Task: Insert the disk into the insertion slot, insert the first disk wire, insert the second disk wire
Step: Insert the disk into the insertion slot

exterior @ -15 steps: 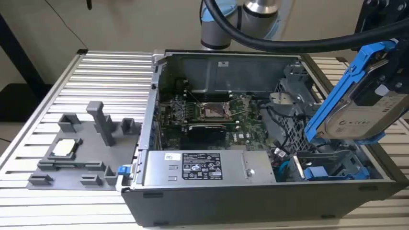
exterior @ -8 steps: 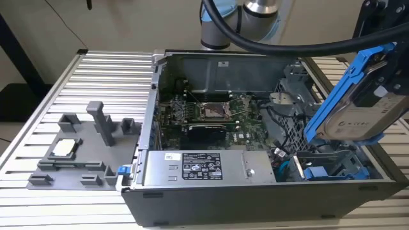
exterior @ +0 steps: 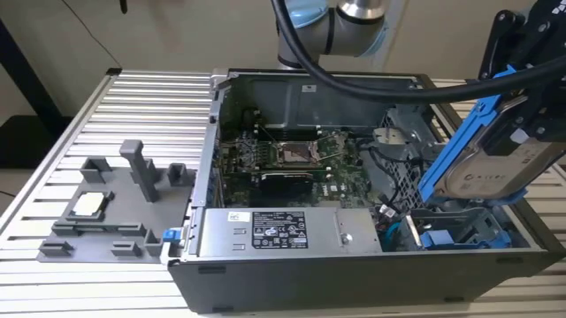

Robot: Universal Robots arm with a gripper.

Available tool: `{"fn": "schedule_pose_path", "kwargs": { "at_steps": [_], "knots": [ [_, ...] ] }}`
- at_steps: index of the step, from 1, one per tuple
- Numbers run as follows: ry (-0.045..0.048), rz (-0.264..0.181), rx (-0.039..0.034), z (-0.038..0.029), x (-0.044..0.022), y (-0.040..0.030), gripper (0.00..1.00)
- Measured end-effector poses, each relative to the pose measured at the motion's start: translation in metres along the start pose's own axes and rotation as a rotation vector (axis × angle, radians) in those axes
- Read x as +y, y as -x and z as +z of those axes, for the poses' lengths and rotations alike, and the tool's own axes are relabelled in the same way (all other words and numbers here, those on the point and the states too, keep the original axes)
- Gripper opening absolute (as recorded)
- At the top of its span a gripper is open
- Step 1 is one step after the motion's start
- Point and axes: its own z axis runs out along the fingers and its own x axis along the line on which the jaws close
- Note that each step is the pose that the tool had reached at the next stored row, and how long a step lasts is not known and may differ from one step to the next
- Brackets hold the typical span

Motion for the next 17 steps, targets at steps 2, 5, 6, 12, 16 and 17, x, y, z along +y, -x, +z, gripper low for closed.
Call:
{"fn": "schedule_pose_path", "kwargs": {
  "at_steps": [2,5,6,12,16,17],
  "knots": [
    [-0.0012,-0.001,0.0001,0.0022,-0.0001,0.0000,0.33],
    [-0.0015,-0.005,0.0007,0.0048,-0.0002,0.0000,0.33],
    [-0.0018,-0.007,0.0011,0.0055,-0.0002,0.0000,0.33],
    [-0.0035,-0.017,0.0016,0.0110,-0.0006,0.0001,0.33],
    [-0.0038,-0.020,0.0016,0.0144,-0.0015,0.0001,0.33],
    [-0.0038,-0.021,0.0015,0.0152,-0.0018,0.0001,0.33]
  ]
}}
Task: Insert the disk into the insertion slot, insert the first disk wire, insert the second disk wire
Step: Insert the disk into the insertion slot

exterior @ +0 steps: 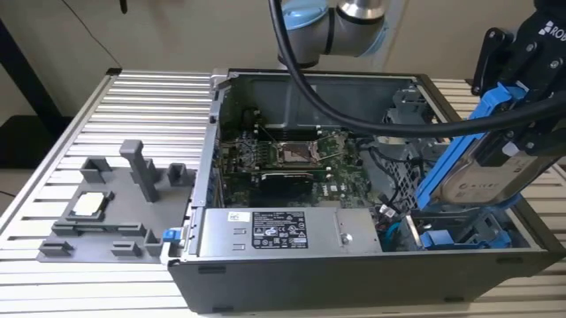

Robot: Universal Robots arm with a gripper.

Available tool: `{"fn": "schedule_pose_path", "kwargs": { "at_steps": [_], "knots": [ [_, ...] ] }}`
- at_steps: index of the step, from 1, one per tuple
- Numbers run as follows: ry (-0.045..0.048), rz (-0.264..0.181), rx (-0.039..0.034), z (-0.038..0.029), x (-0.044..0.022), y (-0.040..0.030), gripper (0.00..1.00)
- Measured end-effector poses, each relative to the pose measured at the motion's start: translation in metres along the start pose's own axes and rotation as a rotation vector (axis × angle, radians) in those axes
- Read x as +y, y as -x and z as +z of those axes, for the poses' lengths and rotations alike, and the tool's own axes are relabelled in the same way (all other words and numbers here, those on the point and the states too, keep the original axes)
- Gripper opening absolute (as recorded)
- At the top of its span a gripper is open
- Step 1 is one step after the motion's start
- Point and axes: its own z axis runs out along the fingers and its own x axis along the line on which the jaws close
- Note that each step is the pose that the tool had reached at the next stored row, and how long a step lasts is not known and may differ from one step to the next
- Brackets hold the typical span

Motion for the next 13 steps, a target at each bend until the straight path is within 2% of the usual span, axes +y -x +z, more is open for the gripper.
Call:
{"fn": "schedule_pose_path", "kwargs": {
  "at_steps": [13],
  "knots": [
    [-0.0022,-0.002,0.0000,0.0114,-0.0056,-0.0011,0.33]
  ]
}}
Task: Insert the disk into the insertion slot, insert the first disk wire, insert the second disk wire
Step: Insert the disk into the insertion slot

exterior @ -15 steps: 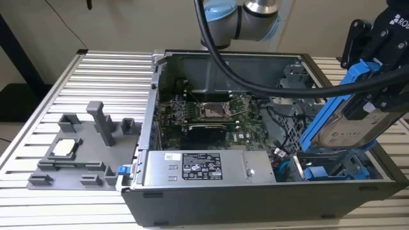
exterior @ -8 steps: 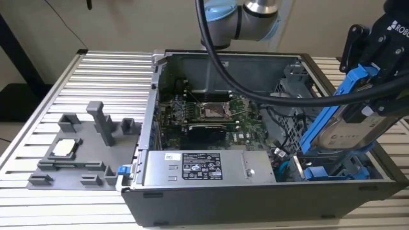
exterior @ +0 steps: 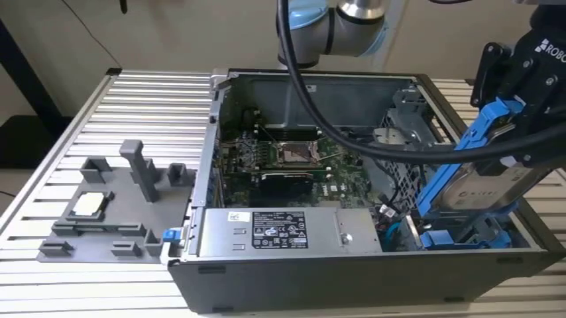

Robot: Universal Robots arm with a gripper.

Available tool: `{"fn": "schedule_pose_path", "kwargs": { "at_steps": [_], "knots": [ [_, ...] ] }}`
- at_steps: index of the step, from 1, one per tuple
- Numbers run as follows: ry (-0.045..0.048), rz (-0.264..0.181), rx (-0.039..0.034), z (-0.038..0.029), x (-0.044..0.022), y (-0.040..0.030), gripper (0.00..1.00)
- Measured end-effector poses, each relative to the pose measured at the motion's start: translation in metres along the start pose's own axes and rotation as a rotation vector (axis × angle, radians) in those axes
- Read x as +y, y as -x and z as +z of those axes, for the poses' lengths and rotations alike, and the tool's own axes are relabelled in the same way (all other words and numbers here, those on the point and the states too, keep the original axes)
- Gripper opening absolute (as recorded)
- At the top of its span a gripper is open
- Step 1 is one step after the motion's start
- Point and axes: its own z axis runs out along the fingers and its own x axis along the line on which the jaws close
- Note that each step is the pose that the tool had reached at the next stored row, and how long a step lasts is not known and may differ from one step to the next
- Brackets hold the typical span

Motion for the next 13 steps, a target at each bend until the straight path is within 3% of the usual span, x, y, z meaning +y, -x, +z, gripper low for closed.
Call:
{"fn": "schedule_pose_path", "kwargs": {
  "at_steps": [5,13],
  "knots": [
    [-0.0011,0.000,0.0002,0.0051,-0.0019,-0.0008,0.33],
    [-0.0011,-0.001,0.0001,0.0185,-0.0051,-0.0018,0.33]
  ]
}}
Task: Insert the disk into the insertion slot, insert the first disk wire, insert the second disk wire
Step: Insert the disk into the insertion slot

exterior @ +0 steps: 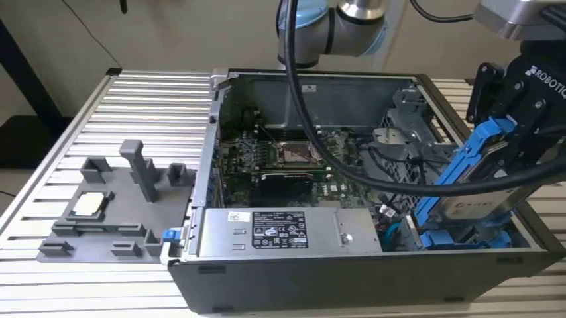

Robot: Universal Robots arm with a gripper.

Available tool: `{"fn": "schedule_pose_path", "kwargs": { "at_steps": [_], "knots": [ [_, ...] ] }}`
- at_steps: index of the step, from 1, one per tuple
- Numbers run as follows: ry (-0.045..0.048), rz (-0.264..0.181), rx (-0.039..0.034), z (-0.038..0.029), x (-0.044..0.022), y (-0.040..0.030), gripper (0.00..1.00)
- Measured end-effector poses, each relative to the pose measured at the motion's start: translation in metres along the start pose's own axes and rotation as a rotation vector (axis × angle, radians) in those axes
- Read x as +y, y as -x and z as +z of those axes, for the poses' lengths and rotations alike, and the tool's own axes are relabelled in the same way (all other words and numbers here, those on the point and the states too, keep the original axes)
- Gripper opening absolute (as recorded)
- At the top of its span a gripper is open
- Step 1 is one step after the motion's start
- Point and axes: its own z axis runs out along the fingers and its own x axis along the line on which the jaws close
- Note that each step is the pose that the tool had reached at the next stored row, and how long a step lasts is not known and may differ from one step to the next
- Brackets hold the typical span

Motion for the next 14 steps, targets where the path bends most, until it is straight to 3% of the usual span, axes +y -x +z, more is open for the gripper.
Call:
{"fn": "schedule_pose_path", "kwargs": {
  "at_steps": [5,14],
  "knots": [
    [0.0000,0.000,-0.0007,0.0054,-0.0035,0.0009,0.33],
    [-0.0001,0.000,-0.0082,0.0127,-0.0062,0.0047,0.33]
  ]
}}
